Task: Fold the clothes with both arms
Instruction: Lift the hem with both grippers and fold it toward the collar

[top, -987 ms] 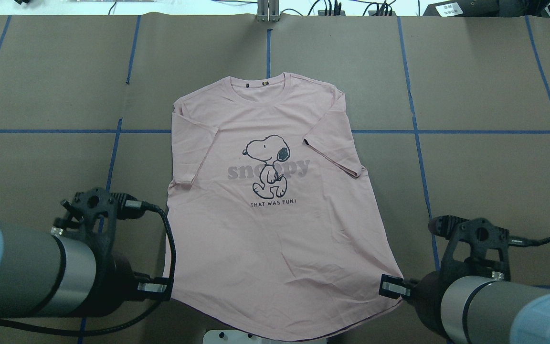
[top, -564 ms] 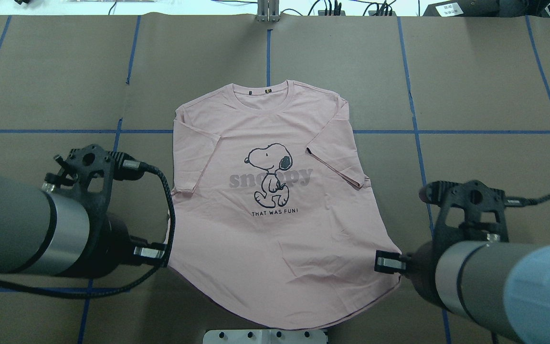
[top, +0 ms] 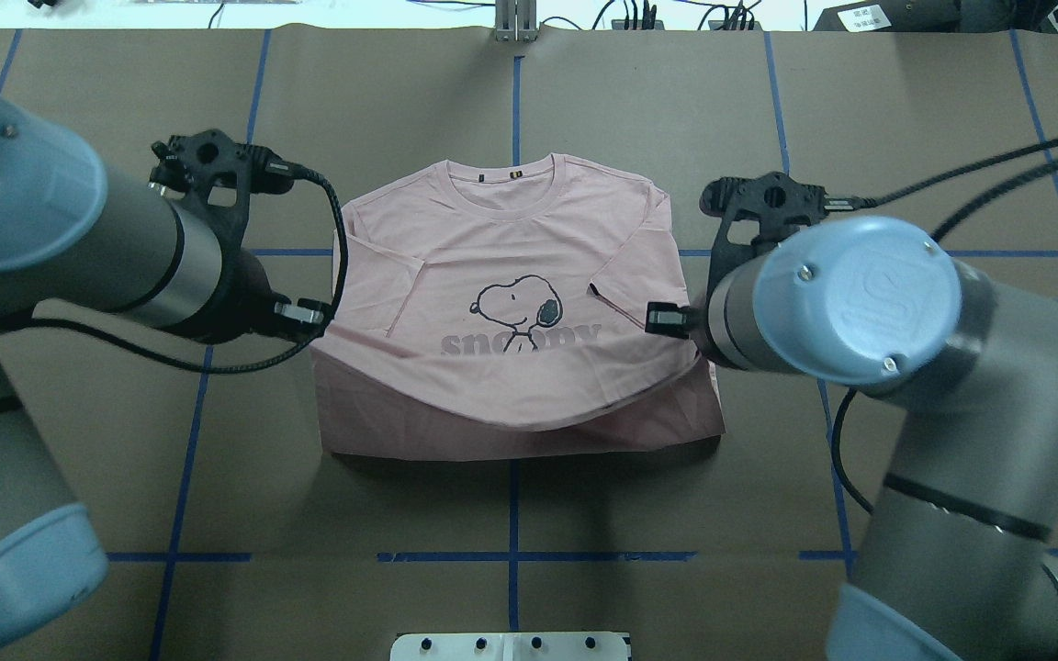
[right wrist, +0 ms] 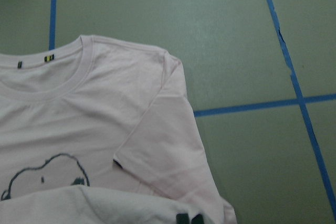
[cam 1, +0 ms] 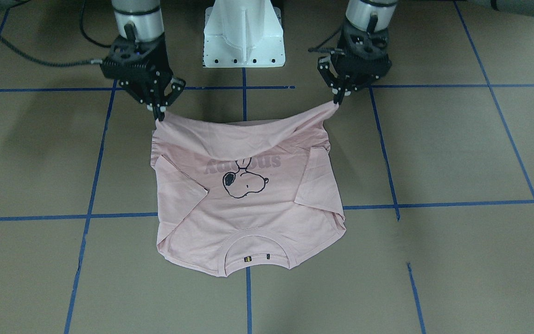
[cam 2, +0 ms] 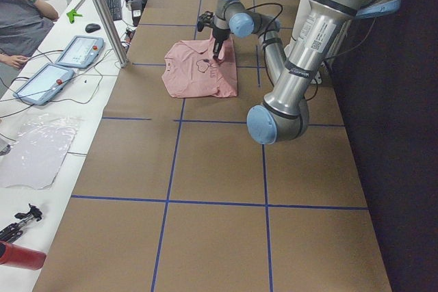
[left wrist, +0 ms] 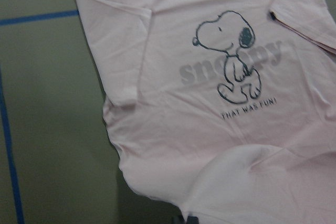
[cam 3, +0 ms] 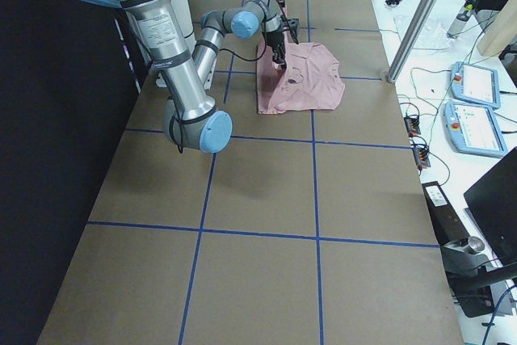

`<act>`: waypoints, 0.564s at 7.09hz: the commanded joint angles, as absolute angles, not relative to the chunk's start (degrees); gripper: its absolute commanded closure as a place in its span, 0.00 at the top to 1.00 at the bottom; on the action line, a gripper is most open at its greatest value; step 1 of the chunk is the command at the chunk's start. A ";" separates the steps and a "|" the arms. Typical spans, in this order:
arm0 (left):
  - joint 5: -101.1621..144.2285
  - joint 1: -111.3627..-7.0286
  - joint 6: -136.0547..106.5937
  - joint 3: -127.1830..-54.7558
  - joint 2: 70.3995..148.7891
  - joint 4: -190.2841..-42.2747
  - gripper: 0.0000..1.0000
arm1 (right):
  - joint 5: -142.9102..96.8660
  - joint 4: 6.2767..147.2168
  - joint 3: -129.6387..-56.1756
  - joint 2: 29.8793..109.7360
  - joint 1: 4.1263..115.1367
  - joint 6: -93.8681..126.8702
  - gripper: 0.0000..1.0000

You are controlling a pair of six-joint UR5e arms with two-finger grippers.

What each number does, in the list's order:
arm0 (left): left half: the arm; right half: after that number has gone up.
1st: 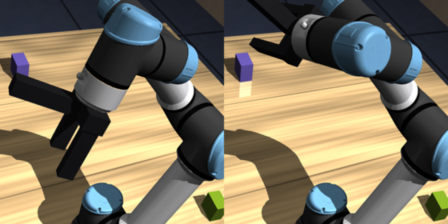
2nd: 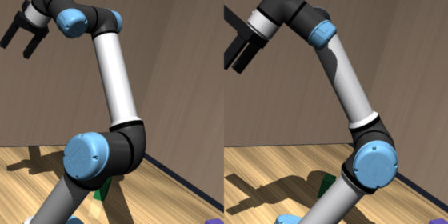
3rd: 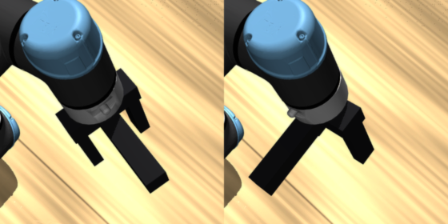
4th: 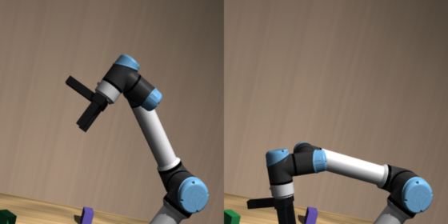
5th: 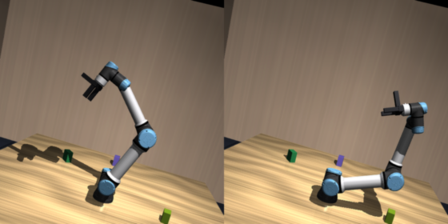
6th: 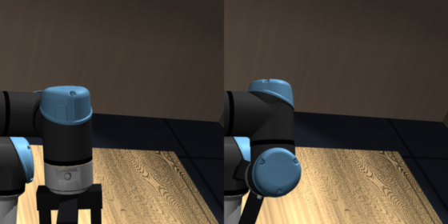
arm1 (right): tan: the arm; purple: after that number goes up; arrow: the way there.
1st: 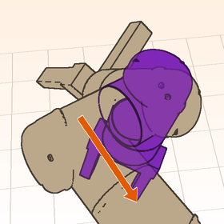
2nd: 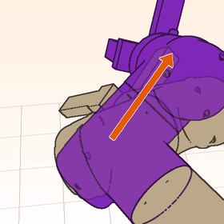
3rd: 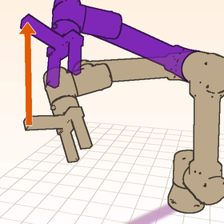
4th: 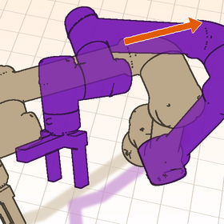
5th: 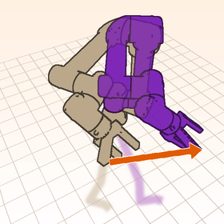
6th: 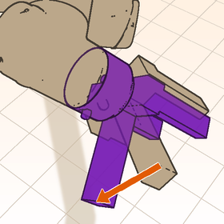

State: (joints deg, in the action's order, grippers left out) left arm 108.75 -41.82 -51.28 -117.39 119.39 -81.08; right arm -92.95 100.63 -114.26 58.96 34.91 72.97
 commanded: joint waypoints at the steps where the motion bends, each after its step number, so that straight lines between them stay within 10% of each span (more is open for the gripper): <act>1: 108.63 -47.70 -46.16 -101.76 122.15 -92.68 0.00 | -93.69 92.22 -96.32 51.63 41.11 69.53 0.00; 4: 106.88 -49.92 -44.12 -81.28 126.37 -109.19 0.00 | -94.31 77.13 -74.60 44.93 43.68 68.56 0.00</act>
State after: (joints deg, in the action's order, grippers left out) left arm 107.22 -49.41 -44.60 -89.84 124.74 -102.10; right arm -94.28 83.69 -83.73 47.68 42.87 68.93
